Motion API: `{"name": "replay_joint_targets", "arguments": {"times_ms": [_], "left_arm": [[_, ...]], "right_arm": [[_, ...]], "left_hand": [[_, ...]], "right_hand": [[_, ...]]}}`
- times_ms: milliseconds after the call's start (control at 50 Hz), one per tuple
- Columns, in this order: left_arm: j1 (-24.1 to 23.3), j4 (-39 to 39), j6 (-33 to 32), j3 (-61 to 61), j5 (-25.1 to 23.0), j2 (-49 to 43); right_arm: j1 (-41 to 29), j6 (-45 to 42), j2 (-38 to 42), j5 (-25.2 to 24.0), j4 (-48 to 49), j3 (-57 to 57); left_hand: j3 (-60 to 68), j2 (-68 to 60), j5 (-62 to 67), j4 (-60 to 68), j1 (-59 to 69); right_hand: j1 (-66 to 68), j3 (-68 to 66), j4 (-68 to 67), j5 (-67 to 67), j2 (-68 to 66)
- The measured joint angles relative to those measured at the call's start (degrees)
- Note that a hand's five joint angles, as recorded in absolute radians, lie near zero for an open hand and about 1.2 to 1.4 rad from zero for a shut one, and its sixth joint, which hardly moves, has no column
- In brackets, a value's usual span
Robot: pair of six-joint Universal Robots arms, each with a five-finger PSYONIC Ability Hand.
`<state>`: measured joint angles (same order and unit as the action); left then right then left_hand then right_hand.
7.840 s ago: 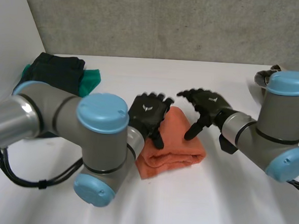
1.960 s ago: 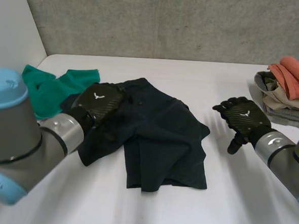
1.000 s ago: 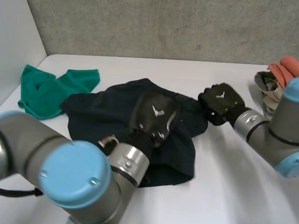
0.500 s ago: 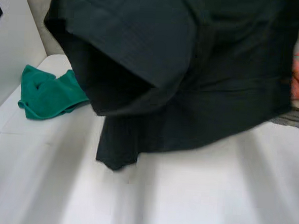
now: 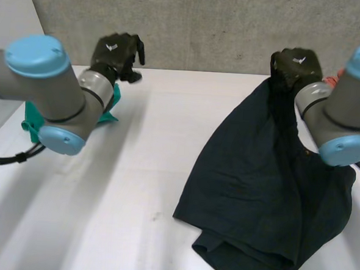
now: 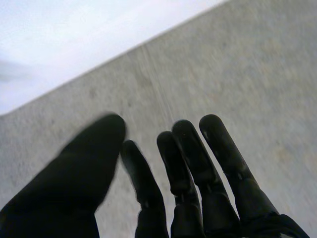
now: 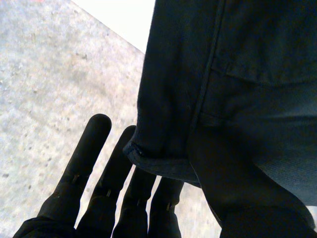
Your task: Fold the laundry.
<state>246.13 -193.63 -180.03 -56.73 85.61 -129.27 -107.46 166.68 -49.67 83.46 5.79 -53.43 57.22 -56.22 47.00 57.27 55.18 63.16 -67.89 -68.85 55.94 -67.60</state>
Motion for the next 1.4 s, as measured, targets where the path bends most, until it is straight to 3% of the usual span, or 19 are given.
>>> {"name": "replay_joint_targets", "arguments": {"times_ms": [60, 280, 520, 620, 660, 740, 1000, 1020, 1080, 1120, 1260, 1400], "left_arm": [[-0.53, 0.0, 0.26, 0.94, 0.31, -2.87], [-4.71, 1.77, 0.91, -6.66, 2.71, 2.29], [-15.16, 11.99, 4.4, -16.35, 2.91, 5.2], [-20.25, 9.9, 4.6, -19.45, 2.88, 5.0], [-21.55, 7.96, 4.49, -20.42, 2.98, 4.9], [-23.05, 4.38, 4.22, -21.53, 3.2, 4.15], [-23.22, 1.94, -0.28, -15.62, 3.23, -5.59], [-23.21, 1.88, -1.43, -14.87, 3.2, -6.44], [-23.2, 1.28, -3.73, -13.52, 3.12, -7.8], [-23.18, 0.09, -4.89, -13.1, 3.12, -8.24], [-22.7, -5.86, -5.95, -14.37, 3.95, -5.14], [-14.07, -7.6, -6.95, -13.98, 4.98, 1.19]], "right_arm": [[-0.85, -1.52, 4.15, 1.84, 2.89, 1.58], [-2.21, -4.24, 11.32, 4.16, 8.93, 7.67], [-2.28, -4.11, 6.17, 2.73, 9.95, 0.28], [-2.22, -4.1, 4.21, 1.95, 9.75, -2.91], [-2.2, -4.13, 3.88, 1.82, 9.71, -3.73], [-2.14, -4.16, 3.45, 1.54, 9.69, -5.03], [-1.96, -3.78, 2.25, 1.12, 9.68, -7.53], [-1.94, -3.79, 2.01, 1.11, 9.68, -7.74], [-1.9, -3.86, 1.51, 1.09, 9.67, -8.21], [-1.86, -3.94, 1.17, 1.09, 9.68, -8.56], [-2.03, -4.18, 0.68, 1.08, 9.46, -9.3], [-2.22, -5.17, 1.01, 1.59, 9.49, -8.15]], "left_hand": [[-14.81, 14.39, -14.94, -15.2, -15.47], [-21.66, 20.94, -22.46, -22.11, -19.72], [-21.44, 20.17, -20.87, -21.31, -19.14], [-20.52, 19.4, -20.04, -20.38, -18.36], [-26.43, 25.54, -26.92, -26.83, -25.13], [-27.38, 26.88, -28.46, -28.39, -26.01], [-27.09, 26.51, -27.81, -27.92, -25.48], [-17.43, 15.78, -17.38, -17.54, -13.75], [-6.4, 4.28, -5.41, -5.36, -1.93], [5.81, -10.11, 8.67, 8.87, 7.08], [10.68, -12.39, 10.8, 11.32, 10.56], [10.81, -12.41, 10.8, 11.55, 10.57]], "right_hand": [[0.0, 0.0, 0.0, 0.0, 0.0], [0.0, 0.0, 0.0, 0.0, 0.0], [0.0, 0.0, 0.0, 0.0, 0.0], [0.0, 0.0, 0.0, 0.0, 0.0], [0.0, 0.0, 0.0, 0.0, 0.0], [0.0, 0.0, 0.0, 0.0, 0.0], [0.0, 0.0, -0.01, 0.0, 0.0], [0.0, 0.0, -0.01, 0.0, 0.0], [0.0, 0.0, -0.01, 0.0, 0.0], [0.56, -0.01, -0.01, 0.0, 0.0], [0.56, -0.01, -0.01, 0.0, -0.01], [0.56, -0.22, -0.01, 0.0, -0.02]]}}
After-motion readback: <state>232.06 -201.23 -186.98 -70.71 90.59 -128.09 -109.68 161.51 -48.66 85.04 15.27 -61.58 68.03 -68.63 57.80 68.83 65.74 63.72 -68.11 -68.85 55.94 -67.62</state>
